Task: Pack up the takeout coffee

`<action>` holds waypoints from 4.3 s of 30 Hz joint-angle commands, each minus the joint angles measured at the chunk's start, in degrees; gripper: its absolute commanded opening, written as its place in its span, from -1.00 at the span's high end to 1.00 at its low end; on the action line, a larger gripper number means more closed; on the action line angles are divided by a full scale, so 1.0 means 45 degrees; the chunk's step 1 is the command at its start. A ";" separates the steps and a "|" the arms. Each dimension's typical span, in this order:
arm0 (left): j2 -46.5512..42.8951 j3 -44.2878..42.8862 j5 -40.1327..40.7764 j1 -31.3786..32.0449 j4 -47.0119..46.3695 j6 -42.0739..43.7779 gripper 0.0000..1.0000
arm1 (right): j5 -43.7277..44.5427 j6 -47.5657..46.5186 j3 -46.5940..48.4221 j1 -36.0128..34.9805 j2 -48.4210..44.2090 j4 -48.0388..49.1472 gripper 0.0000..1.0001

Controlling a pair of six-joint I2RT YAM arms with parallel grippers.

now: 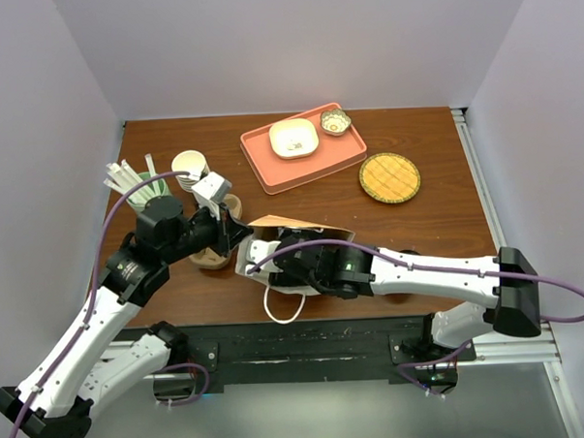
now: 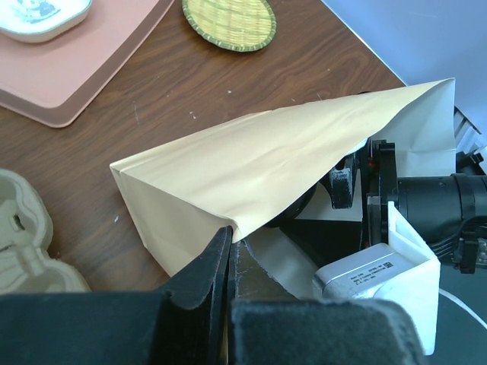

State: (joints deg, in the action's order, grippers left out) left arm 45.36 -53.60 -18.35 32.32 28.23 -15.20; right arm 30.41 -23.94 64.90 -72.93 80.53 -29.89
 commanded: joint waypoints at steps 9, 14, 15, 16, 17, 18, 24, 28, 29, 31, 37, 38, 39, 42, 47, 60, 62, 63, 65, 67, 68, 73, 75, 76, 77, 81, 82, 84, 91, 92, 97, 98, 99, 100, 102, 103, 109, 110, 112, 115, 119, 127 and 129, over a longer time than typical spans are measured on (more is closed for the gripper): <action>0.0017 0.0388 0.0815 0.0084 -0.0062 0.0213 1.00 | -0.0060 -0.1358 0.0752 0.0717 -0.0318 -0.0115 -0.03; 0.0114 0.0233 0.1517 0.0104 -0.0062 0.0526 1.00 | -0.0234 -0.1496 0.1024 0.0737 -0.0416 -0.0193 -0.02; 0.0172 0.0116 0.1654 0.0123 -0.0062 0.0585 1.00 | -0.0313 -0.1457 0.1065 0.0718 -0.0357 -0.0271 -0.01; 0.0154 0.0057 0.1772 0.0123 -0.0062 0.0604 1.00 | -0.0410 -0.1398 0.1046 0.0717 -0.0376 -0.0446 0.00; 0.0173 -0.0021 0.1928 0.0123 -0.0236 0.0605 1.00 | -0.0682 -0.1378 0.0891 0.0717 -0.0415 -0.0467 0.00; 0.0250 -0.0215 0.1929 0.0123 -0.0276 0.0605 1.00 | -0.0858 -0.1398 0.0754 0.0717 -0.0512 -0.0487 0.01; 0.0350 -0.0685 0.0522 0.0123 -0.0239 0.0175 0.57 | -0.1562 -0.1944 0.0049 0.0737 -0.0845 -0.0115 0.00; 0.0251 -0.1075 0.0991 0.0123 0.0581 0.0253 -0.14 | -0.1758 -0.2023 -0.0028 0.0717 -0.0981 -0.0194 0.00; 0.0290 -0.1308 0.0934 0.0123 0.0853 0.0350 -0.19 | -0.1759 -0.2042 -0.0067 0.0717 -0.1059 -0.0155 0.00; 0.0543 -0.1447 0.0700 0.0104 0.1070 0.0506 -0.21 | -0.1914 -0.2140 -0.0242 0.0698 -0.1138 -0.0019 0.00; 0.1520 -0.1955 0.0134 0.0104 0.1618 0.0860 -0.05 | -0.2188 -0.2354 -0.0944 0.0717 -0.1782 0.0080 0.01; 0.1714 -0.1955 0.0016 0.0104 0.1676 0.0704 -0.02 | -0.2188 -0.2374 -0.1043 0.0717 -0.1899 0.0080 0.01; 0.1813 -0.1916 -0.0159 0.0123 0.1734 0.0683 0.03 | -0.2188 -0.2471 -0.1141 0.0698 -0.2151 0.0080 0.01; 0.2145 -0.1838 -0.0414 0.0123 0.1696 0.0508 0.30 | -0.2305 -0.2569 -0.1298 0.0717 -0.2426 -0.0056 0.00; 0.1466 -0.1275 -0.0923 0.0240 0.0760 -0.0253 0.98 | -0.2130 -0.2687 -0.1220 0.0717 -0.2603 -0.0350 0.00; 0.0309 -0.0666 0.2259 0.0846 0.0094 0.0037 1.00 | -0.2247 -0.3603 0.0127 0.0717 -0.2154 -0.1365 0.00; 0.0348 -0.0569 0.2690 0.0924 0.0017 0.0271 1.00 | -0.2189 -0.3741 0.0381 0.0717 -0.1999 -0.1463 0.01; 0.0368 -0.0530 0.2787 0.0944 0.0016 0.0350 1.00 | -0.2092 -0.3742 0.0478 0.0698 -0.1862 -0.1463 0.01; 0.0427 -0.0413 0.3119 0.1022 -0.0081 0.0603 1.00 | -0.1915 -0.3819 0.0635 0.0717 -0.1744 -0.1385 0.01; 0.0485 -0.0354 0.3431 0.1061 -0.0023 0.0818 1.00 | -0.1993 -0.3937 0.0907 0.0698 -0.1471 -0.1268 0.01; 0.0524 -0.0334 0.3530 0.1061 -0.0004 0.0994 1.00 | -0.2032 -0.3918 0.1044 0.0698 -0.1354 -0.1268 0.01; 0.0602 -0.0159 0.3473 0.1061 -0.0042 0.1093 1.00 | -0.1702 -0.3878 0.1281 0.0698 -0.0553 -0.0840 0.03; 0.0603 -0.0081 0.3433 0.1061 -0.0100 0.1170 1.00 | -0.1428 -0.3878 0.1047 0.0698 -0.0474 -0.0468 0.03; 0.0525 0.0017 0.3414 0.1061 -0.0120 0.1268 1.00 | -0.1349 -0.3936 0.0930 0.0717 -0.0455 -0.0351 0.04; 0.0486 0.0017 0.3413 0.1042 -0.0140 0.1327 1.00 | -0.1232 -0.4014 0.0793 0.0737 -0.0455 -0.0099 0.04; 0.0427 0.0076 0.3239 0.1061 -0.0082 0.1542 1.00 | -0.0704 -0.3937 0.0032 0.1106 -0.0532 0.0683 0.06; 0.0388 0.0095 0.3218 0.1042 -0.0082 0.1620 1.00 | -0.0743 -0.3918 -0.0047 0.1166 -0.0571 0.0917 0.06; 0.0329 0.0173 0.3199 0.1061 -0.0004 0.1698 1.00 | -0.0782 -0.3995 -0.0068 0.1186 -0.0475 0.1115 0.07; -0.0002 0.0408 0.3238 0.1061 0.0055 0.1855 1.00 | -0.0274 -0.4034 -0.0087 0.1225 -0.0240 0.0939 0.07; -0.0080 0.0466 0.3238 0.1042 0.0036 0.1855 1.00 | -0.0371 -0.4015 -0.0165 0.1264 -0.0220 0.0978 0.08; -0.0217 0.0487 0.2984 0.1042 -0.0101 0.1816 1.00 | -0.0664 -0.4112 0.0029 0.1264 0.0190 0.0940 0.07; -0.0237 0.0467 0.2945 0.1041 -0.0159 0.1835 1.00 | -0.0781 -0.4093 0.0165 0.1284 0.0267 0.0900 0.07; -0.0256 0.0447 0.2867 0.1041 -0.0198 0.1854 1.00 | -0.1014 -0.4054 0.0244 0.1284 0.0365 0.0823 0.06; -0.0276 0.0428 0.2828 0.1061 -0.0237 0.1874 1.00 | -0.1152 -0.4015 0.0361 0.1284 0.0404 0.0551 0.06; -0.0334 0.0408 0.2731 0.1061 -0.0316 0.1874 1.00 | -0.1212 -0.3801 0.0809 0.1284 0.0638 0.0121 0.05; -0.0335 0.0408 0.2711 0.1061 -0.0316 0.1855 1.00 | -0.1173 -0.3626 0.0985 0.1264 0.0717 -0.0268 0.05; -0.0432 0.0447 0.2437 0.1061 -0.0452 0.1776 1.00 | -0.0803 -0.3838 0.0831 0.1284 0.0659 0.0253 0.06; -0.0432 0.0467 0.2418 0.1061 -0.0453 0.1757 1.00 | -0.0744 -0.3878 0.0753 0.1284 0.0697 0.0294 0.06; -0.0472 0.0428 0.2359 0.1042 -0.0453 0.1757 1.00 | -0.0646 -0.3975 0.0636 0.1284 0.0756 0.0546 0.06; -0.0510 0.0467 0.2203 0.1061 -0.0472 0.1737 1.00 | -0.0529 -0.3995 0.0362 0.1284 0.0815 0.0976 0.07; -0.0550 0.0486 0.2046 0.1061 -0.0531 0.1698 1.00 | -0.0450 -0.3956 0.0051 0.1303 0.1049 0.1446 0.08; -0.0589 0.0584 0.2085 0.1061 -0.0492 0.1718 1.00 | -0.0177 -0.3878 0.0069 0.1284 0.0972 0.1682 0.09; -0.0589 0.0584 0.2261 0.1042 -0.0453 0.1776 1.00 | -0.0118 -0.3839 0.0186 0.1303 0.0933 0.1662 0.10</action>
State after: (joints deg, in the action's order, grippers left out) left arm 43.55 -50.87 -6.26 36.86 29.41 -7.79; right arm 27.59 -41.30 65.10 -67.42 85.47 -24.99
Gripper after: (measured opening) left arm 0.013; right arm 0.701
